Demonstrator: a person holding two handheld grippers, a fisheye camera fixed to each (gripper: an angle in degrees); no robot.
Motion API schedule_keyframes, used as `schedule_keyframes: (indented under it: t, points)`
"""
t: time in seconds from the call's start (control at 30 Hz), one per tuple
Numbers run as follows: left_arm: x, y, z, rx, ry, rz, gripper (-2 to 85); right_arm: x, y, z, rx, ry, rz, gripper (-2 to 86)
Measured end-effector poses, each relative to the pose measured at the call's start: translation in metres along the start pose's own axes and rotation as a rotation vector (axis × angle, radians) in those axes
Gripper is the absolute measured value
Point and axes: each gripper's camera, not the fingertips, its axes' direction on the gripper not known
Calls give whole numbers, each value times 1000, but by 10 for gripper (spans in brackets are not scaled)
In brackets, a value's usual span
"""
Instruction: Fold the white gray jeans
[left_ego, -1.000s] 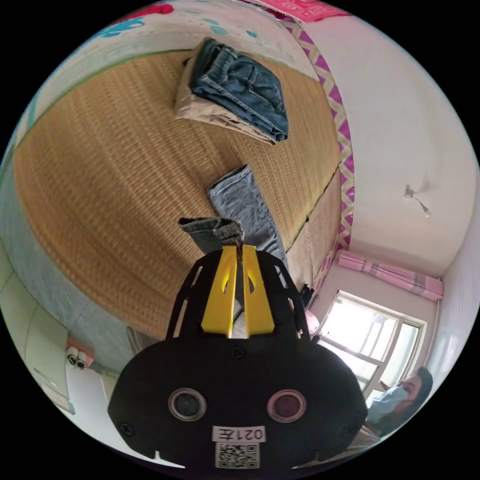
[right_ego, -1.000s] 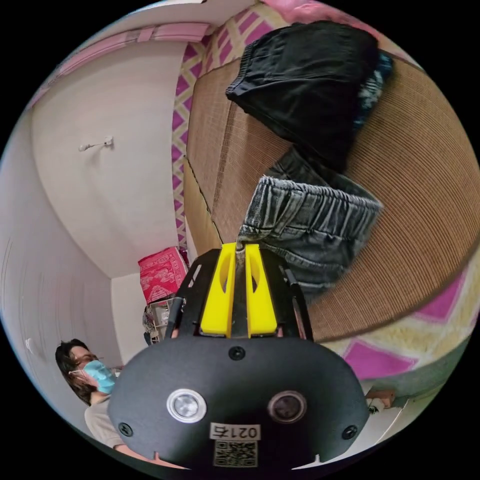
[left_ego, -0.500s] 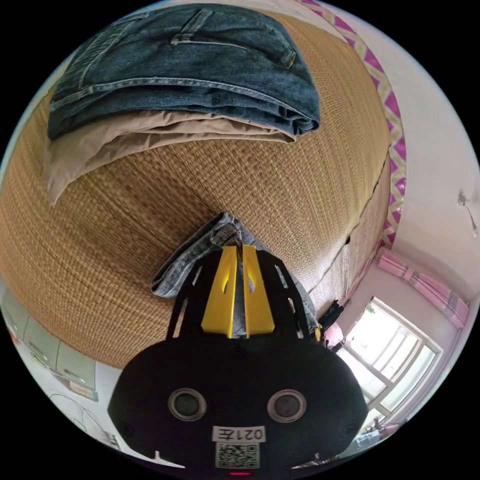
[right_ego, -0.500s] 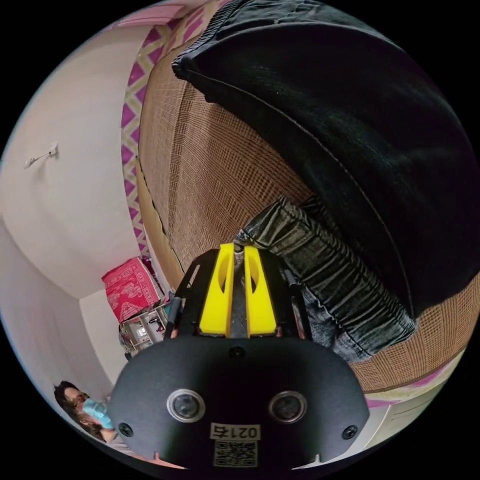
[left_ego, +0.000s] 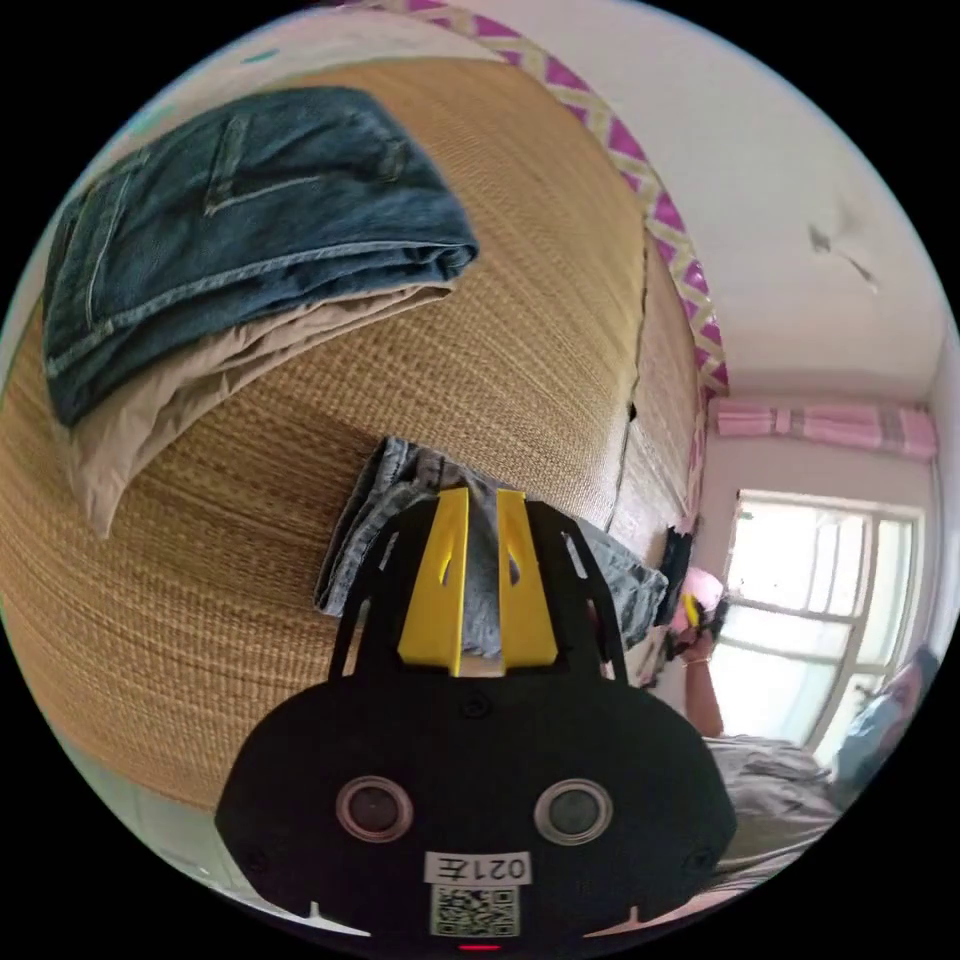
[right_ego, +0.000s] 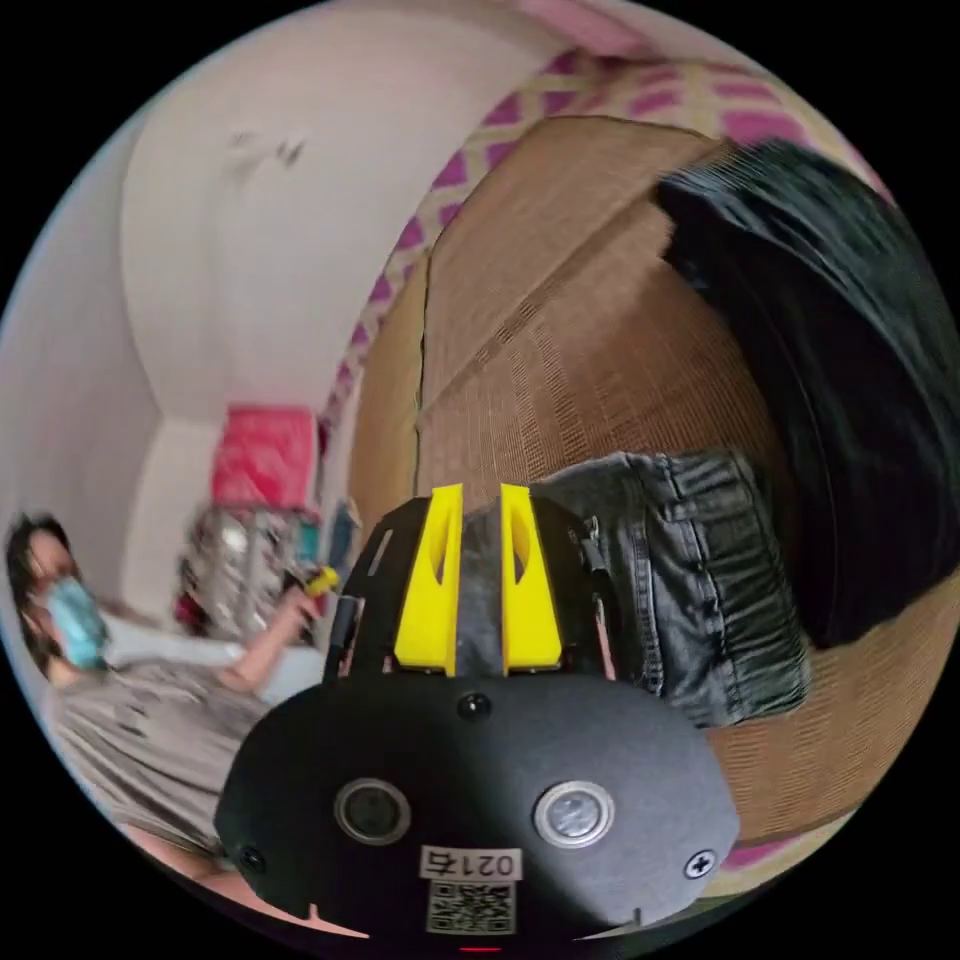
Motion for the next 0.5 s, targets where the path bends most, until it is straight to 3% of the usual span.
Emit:
schedule_keyframes:
  t: [0.13,0.2,0.23,0.33,0.5]
  points:
    - [77,13,-33,300,-258,105,67,-90,-10,123,-252,359,-429,65]
    - [102,17,-51,433,-302,117,73,-119,-11,203,-428,512,-644,76]
    - [123,10,-49,418,-267,224,71,-123,-11,220,-459,537,-684,81]
    - [195,-15,1,91,-168,604,65,-137,-7,282,-540,566,-868,100]
    - [279,-21,76,-206,-288,981,101,-141,-7,354,-709,508,-948,60]
